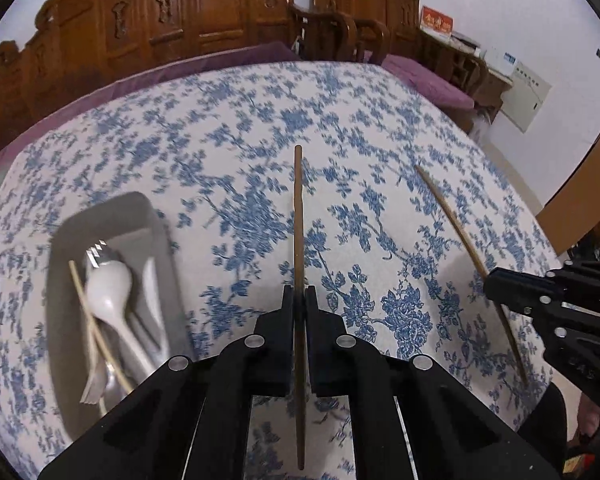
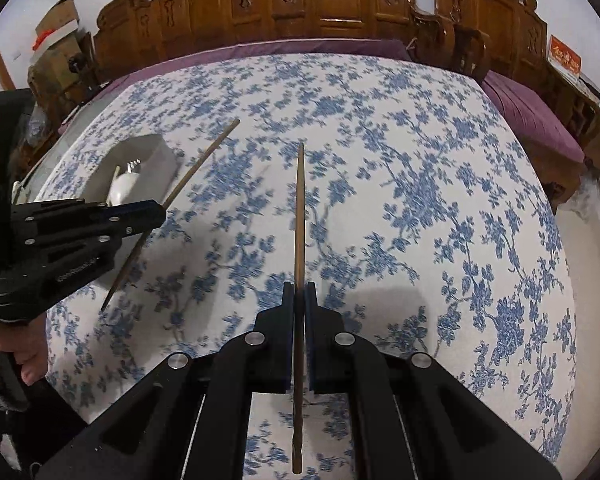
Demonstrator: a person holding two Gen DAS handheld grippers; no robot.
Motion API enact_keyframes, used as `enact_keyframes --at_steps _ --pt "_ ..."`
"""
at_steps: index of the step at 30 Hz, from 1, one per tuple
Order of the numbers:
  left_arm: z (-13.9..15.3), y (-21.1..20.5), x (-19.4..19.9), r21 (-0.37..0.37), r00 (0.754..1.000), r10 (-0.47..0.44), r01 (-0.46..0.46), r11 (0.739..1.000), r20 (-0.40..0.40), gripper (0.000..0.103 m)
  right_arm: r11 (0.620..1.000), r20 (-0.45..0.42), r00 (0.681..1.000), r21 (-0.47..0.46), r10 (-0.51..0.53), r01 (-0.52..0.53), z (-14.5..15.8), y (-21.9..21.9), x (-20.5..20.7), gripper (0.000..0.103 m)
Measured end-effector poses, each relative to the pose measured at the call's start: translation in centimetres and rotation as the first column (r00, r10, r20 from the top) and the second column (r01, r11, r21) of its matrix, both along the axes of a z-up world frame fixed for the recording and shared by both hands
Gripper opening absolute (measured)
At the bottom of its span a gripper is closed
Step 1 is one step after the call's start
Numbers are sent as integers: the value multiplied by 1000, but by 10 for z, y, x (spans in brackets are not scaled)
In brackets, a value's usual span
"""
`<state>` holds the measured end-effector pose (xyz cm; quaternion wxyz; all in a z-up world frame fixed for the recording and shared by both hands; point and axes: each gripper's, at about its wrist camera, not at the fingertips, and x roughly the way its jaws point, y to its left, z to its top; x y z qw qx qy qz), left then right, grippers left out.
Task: Organize utensils
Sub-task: 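Carry a dark chopstick into the tray with the left tool while the right tool holds its chopstick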
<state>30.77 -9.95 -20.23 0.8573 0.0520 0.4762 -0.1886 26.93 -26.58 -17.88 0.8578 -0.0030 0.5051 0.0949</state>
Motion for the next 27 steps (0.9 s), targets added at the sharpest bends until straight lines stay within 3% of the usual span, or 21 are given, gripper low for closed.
enact_keyframes --at_steps 14,27 --pt "38 63 -16 -20 995 55 -54 998 79 5 997 50 996 19 78 -79 27 55 3 6" --pt "14 123 5 -16 986 162 -161 987 50 5 993 44 992 24 119 -120 25 84 10 6"
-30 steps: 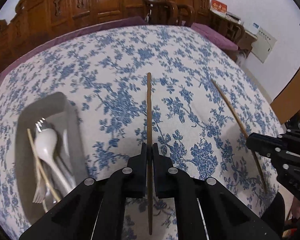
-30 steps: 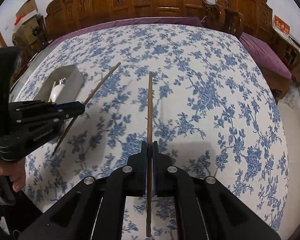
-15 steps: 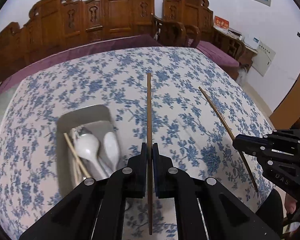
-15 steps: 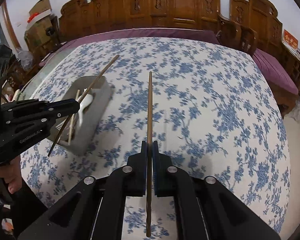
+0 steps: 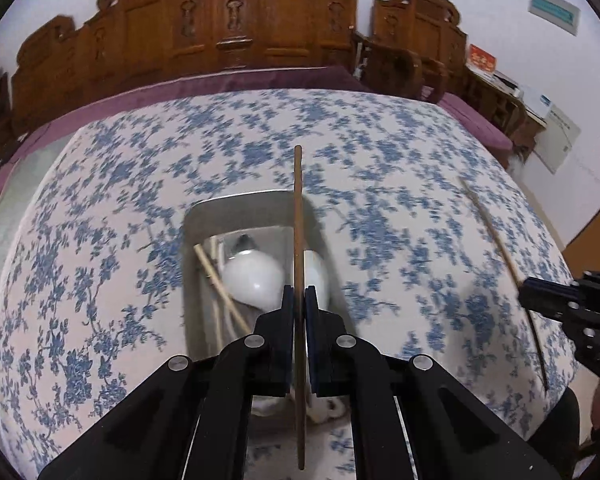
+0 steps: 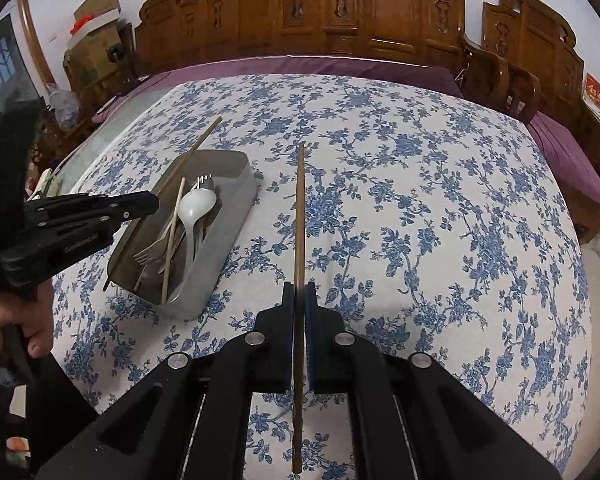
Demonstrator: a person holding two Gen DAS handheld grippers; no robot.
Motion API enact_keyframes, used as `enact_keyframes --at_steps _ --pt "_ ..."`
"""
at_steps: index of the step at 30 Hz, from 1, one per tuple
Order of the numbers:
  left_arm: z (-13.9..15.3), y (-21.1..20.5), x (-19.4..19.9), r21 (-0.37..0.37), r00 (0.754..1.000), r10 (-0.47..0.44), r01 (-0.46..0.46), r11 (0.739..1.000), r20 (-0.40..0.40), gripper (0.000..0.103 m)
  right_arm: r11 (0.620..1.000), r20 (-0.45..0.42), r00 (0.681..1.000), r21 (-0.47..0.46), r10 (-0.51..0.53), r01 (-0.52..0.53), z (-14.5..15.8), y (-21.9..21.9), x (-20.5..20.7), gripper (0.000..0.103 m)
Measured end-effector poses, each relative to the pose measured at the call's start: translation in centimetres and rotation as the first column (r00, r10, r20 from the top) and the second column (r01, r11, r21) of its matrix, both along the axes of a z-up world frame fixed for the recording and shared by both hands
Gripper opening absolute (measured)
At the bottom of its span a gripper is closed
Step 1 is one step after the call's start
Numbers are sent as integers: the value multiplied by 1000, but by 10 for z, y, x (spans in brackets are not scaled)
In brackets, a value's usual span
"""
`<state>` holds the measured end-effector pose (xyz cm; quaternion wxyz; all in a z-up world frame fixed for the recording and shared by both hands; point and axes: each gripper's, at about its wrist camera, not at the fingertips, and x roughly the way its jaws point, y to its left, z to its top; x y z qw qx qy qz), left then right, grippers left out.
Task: Organize utensils
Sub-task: 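Carry a dark chopstick into the tray with the left tool while the right tool holds its chopstick, then lower the dark wooden chopstick into the tray and open the right tool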
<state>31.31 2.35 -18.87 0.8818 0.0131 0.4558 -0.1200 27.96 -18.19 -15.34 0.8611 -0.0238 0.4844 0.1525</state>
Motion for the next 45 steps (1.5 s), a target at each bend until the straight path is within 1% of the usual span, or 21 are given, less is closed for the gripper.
enact_keyframes --at_steps 8,14,23,28,30,33,36,38,45 --pt "-20 27 13 -66 998 43 -45 997 -40 5 1000 -10 1000 4 6 -6 -6 8 7 6" --pt "-26 34 20 -93 998 55 -58 994 -36 5 1000 -20 1000 3 24 -24 -11 20 10 6" --pt "-43 33 28 -53 997 57 -59 997 -46 5 999 -21 999 -1 33 -33 -13 26 17 6" --pt "-51 28 26 -11 998 31 -32 999 -58 5 999 -28 999 -1 36 -36 -17 30 19 6" --pt "-51 28 25 -8 997 32 -32 999 -65 5 999 -30 999 2 39 -39 -19 33 22 6" --pt "-46 31 21 -6 998 36 -36 999 -51 5 999 -30 998 9 50 -49 -20 41 25 6" --pt "-40 37 17 -12 998 40 -40 999 -43 8 998 -27 998 18 63 -63 -20 51 28 6" --pt "-35 41 13 -13 998 44 -44 999 -35 13 997 -26 997 26 74 -73 -20 58 31 6" --pt "-19 60 2 -8 998 60 -60 998 -5 13 990 -28 993 84 114 -111 -22 94 49 6"
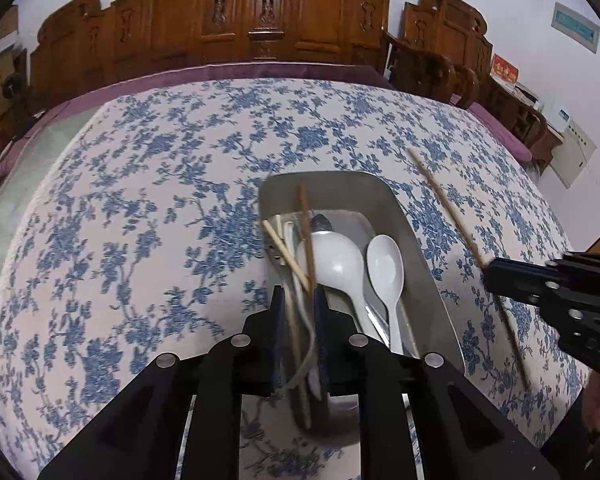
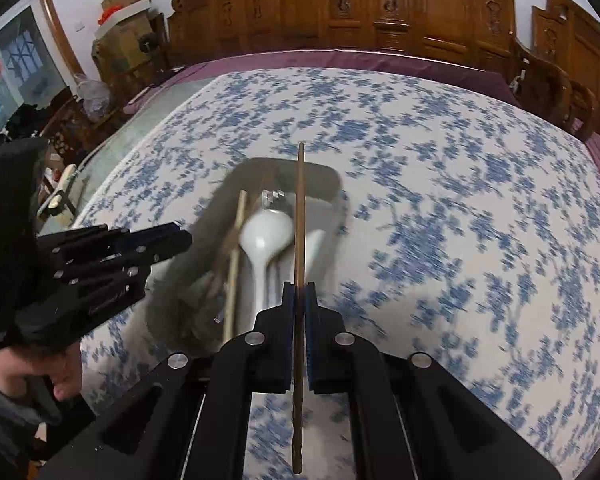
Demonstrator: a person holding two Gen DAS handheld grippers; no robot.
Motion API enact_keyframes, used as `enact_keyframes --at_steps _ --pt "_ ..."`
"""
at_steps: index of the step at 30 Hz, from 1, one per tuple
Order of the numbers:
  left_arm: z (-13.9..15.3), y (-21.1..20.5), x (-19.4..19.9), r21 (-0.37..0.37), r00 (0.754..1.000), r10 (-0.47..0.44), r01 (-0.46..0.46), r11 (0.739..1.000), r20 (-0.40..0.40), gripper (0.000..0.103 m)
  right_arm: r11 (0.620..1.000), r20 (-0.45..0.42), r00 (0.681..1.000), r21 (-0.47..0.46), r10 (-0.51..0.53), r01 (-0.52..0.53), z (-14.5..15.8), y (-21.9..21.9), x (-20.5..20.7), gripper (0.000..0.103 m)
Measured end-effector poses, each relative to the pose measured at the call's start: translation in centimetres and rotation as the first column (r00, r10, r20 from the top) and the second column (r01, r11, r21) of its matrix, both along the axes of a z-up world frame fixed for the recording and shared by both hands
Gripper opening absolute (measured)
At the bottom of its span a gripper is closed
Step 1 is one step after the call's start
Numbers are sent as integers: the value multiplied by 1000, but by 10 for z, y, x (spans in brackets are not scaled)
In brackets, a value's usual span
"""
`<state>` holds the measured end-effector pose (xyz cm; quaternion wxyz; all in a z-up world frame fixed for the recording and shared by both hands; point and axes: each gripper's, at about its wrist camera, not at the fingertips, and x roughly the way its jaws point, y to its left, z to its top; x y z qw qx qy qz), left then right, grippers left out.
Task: Organize utensils
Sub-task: 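Lower the dark wooden chopstick into the tray and open the right tool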
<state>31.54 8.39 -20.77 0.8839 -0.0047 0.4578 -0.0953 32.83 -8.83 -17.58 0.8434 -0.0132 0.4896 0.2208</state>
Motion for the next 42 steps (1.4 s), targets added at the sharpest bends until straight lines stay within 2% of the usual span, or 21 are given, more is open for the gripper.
enact_keyframes --at_steps 10,13,23,37,42 --pt "9 26 -6 17 999 31 -31 999 15 13 998 23 999 43 38 -39 -5 49 31 6" --pt "9 30 -5 18 999 36 -36 999 13 13 999 30 999 29 44 -45 -13 57 40 6" --pt "11 31 -8 25 999 35 -35 999 26 19 999 4 999 -11 34 -34 -46 56 43 6" --pt "8 33 -9 26 999 46 -46 999 18 19 996 9 997 -61 71 -70 -54 63 36 6" --pt "10 32 -11 28 999 47 -48 998 21 19 996 13 996 -34 87 -86 -51 62 39 9"
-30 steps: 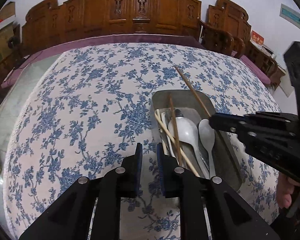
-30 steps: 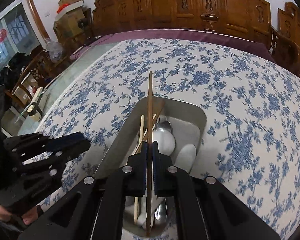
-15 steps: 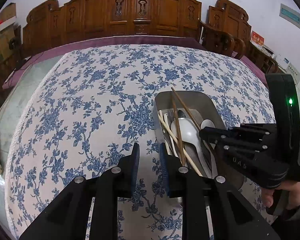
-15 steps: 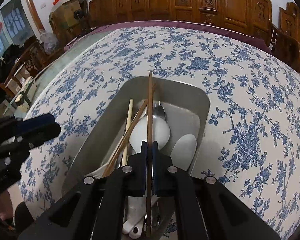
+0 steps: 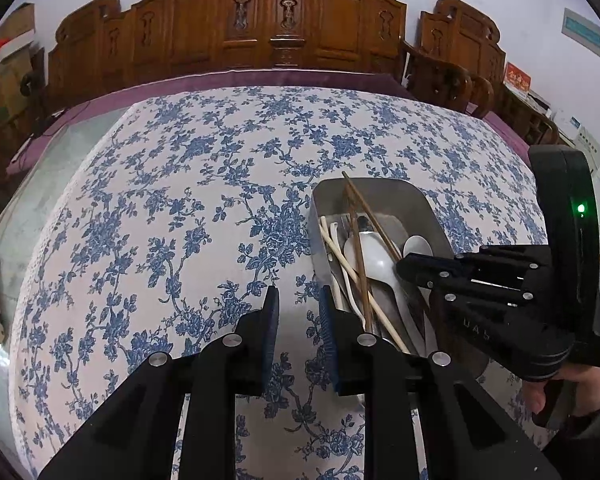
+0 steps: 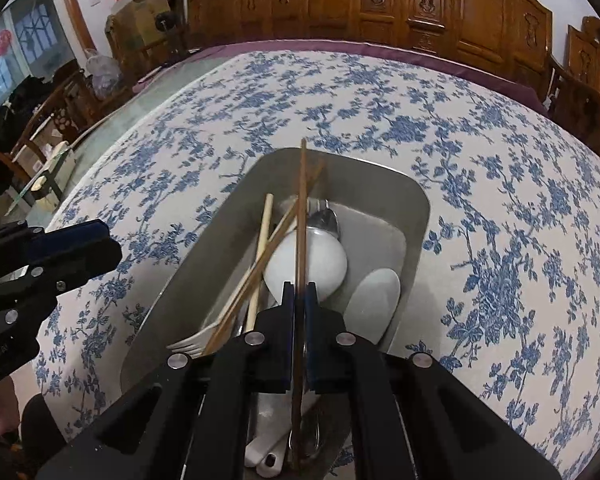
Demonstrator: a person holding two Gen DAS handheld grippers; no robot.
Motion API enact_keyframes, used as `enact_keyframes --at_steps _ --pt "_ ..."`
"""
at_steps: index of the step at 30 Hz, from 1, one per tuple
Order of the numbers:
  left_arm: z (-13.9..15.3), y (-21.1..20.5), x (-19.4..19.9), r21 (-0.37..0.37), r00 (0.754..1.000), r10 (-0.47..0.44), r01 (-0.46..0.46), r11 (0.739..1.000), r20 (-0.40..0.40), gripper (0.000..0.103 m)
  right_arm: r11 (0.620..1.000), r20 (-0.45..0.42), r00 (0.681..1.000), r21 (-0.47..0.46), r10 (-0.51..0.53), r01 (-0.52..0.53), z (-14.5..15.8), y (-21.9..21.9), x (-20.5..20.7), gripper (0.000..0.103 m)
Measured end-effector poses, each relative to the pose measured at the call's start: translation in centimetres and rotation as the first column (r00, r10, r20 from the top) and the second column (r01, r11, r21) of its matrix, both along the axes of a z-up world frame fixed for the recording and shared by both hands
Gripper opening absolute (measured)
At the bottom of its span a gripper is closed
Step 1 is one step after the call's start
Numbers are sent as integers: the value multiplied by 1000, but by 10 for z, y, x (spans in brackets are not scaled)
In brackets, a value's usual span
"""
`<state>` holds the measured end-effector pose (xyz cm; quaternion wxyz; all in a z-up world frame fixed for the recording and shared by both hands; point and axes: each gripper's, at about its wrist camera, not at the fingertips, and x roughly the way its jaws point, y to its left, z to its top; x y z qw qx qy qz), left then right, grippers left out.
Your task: Organize utensils
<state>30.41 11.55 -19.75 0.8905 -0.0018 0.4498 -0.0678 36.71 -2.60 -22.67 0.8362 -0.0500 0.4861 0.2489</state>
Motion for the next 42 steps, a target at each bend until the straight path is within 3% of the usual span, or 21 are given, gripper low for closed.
enact_keyframes --at_steps 3,4,10,17,21,26,28,36,42 --pt "2 -1 -2 1 1000 1 -1 1000 3 19 1000 23 1000 2 6 -6 4 -1 -4 27" --pt "2 -1 -2 1 1000 2 -2 1000 3 19 1000 31 999 14 7 -7 6 -2 -6 28" --pt "10 -5 -9 1 1000 10 -10 1000 13 20 999 74 997 37 -10 8 25 -17 -23 28" --pt "29 -18 -31 0 997 45 -45 999 54 36 996 143 988 66 -64 55 57 -51 -58 30" --pt "45 -32 -50 14 996 41 -42 999 82 51 992 182 977 83 -108 95 78 -78 -85 51" --pt "64 -57 -78 38 992 26 -30 999 123 86 984 243 956 96 -167 147 105 -112 -119 85" --pt "69 -63 -87 43 991 25 -31 999 132 91 980 265 944 93 -196 177 113 -123 -131 97" --pt "93 -88 -119 39 984 31 -39 998 173 95 964 297 919 123 -261 234 142 -164 -182 100" --pt "129 -107 -151 50 969 12 -25 998 246 95 950 356 882 161 -309 268 176 -182 -218 101"
